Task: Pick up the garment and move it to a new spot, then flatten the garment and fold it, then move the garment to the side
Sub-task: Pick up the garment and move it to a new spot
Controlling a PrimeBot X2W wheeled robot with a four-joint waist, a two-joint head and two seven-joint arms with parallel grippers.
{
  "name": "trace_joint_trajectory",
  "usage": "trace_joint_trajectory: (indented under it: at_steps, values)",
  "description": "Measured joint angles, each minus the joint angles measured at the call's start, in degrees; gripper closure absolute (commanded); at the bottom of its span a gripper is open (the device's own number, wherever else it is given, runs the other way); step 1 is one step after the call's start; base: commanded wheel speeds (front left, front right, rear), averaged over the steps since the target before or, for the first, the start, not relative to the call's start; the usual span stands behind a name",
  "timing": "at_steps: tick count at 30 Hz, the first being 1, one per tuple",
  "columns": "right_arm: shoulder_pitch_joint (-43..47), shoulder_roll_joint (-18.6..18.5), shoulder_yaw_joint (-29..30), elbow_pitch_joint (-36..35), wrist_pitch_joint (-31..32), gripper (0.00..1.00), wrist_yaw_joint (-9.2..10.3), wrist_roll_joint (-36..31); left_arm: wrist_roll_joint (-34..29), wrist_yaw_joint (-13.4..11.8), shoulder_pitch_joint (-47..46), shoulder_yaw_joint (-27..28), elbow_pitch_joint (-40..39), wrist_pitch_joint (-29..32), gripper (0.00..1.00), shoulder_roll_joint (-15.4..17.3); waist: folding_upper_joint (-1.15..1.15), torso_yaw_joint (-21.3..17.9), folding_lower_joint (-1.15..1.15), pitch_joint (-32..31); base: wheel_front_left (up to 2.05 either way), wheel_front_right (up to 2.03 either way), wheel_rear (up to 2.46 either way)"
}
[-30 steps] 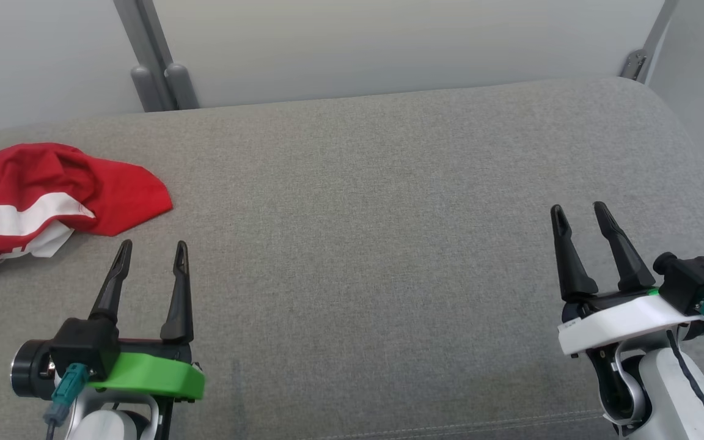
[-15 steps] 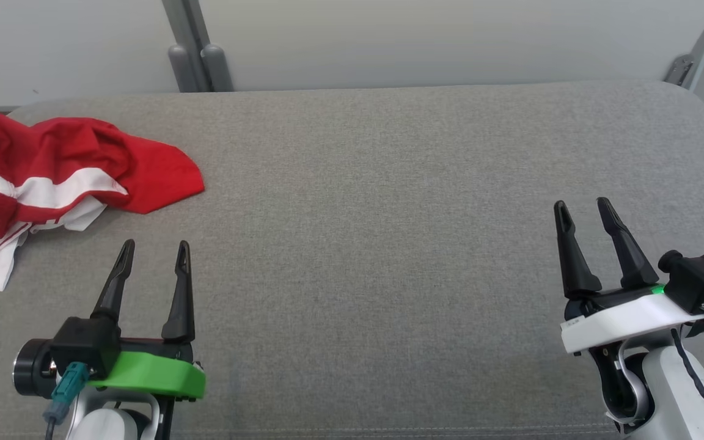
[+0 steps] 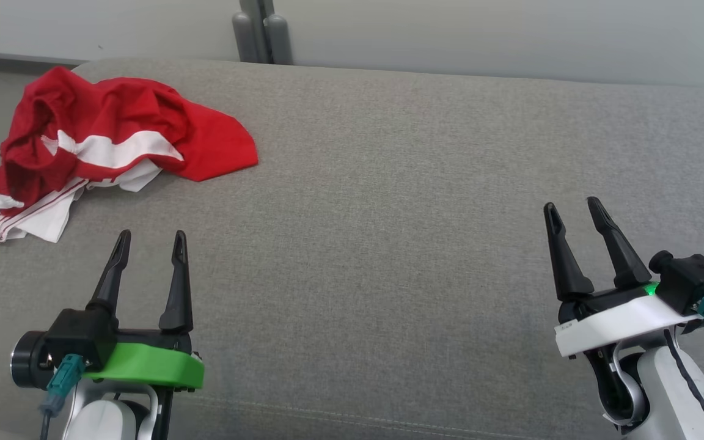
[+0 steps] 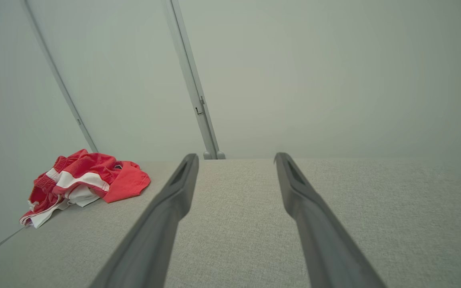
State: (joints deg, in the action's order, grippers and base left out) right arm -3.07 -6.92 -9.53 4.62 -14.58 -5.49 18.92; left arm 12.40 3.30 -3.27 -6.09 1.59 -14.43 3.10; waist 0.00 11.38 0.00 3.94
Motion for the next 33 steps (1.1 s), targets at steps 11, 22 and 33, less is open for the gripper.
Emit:
trace_joint_trajectory:
  at_steps: [11,22,33]
  values:
    - [-1.05,-1.03,-0.62,0.0,0.0,0.0,-0.33,-1.71,0.09,0.3,-0.74,0.65,-0.33,0.0,0.0,-0.09,0.0,5.02,0.0,1.27,0.0,0.0,0.0]
    - [-3.13,-1.71,-0.75,-0.3,0.0,0.0,-0.51,-2.4,0.1,0.6,-3.35,2.97,-1.65,0.0,0.0,-0.42,0.0,8.14,0.0,4.82,0.0,0.0,0.0]
    - [-5.12,-2.59,-1.08,-0.88,0.0,0.0,-0.56,-3.01,1.09,0.46,-13.28,6.97,-1.71,-0.08,0.0,0.27,0.0,9.78,0.0,8.01,0.0,0.0,0.0]
